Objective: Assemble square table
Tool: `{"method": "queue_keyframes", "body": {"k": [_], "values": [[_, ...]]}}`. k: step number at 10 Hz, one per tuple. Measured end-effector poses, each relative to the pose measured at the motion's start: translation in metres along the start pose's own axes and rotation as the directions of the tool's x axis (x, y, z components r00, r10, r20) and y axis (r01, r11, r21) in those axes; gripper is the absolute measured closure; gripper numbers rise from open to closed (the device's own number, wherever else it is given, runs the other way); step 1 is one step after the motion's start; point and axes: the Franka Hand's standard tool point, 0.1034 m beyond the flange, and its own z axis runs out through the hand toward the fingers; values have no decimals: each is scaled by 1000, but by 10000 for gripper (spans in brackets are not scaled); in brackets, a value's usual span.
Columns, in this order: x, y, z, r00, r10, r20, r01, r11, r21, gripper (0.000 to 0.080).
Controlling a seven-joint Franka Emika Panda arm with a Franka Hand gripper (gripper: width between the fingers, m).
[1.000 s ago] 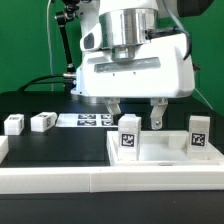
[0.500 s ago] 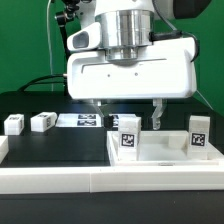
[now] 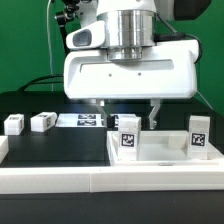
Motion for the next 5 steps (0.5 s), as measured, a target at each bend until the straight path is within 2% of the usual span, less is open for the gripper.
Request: {"method": "queue_keyframes", "body": {"k": [1, 2, 5], "values": [[0, 0, 0, 1000, 0, 0, 0, 1000, 0, 376], [0, 1, 0, 1000, 1, -1, -1, 1000, -1, 511], [1, 1, 0, 999, 42, -2, -42, 999, 1, 511]]}}
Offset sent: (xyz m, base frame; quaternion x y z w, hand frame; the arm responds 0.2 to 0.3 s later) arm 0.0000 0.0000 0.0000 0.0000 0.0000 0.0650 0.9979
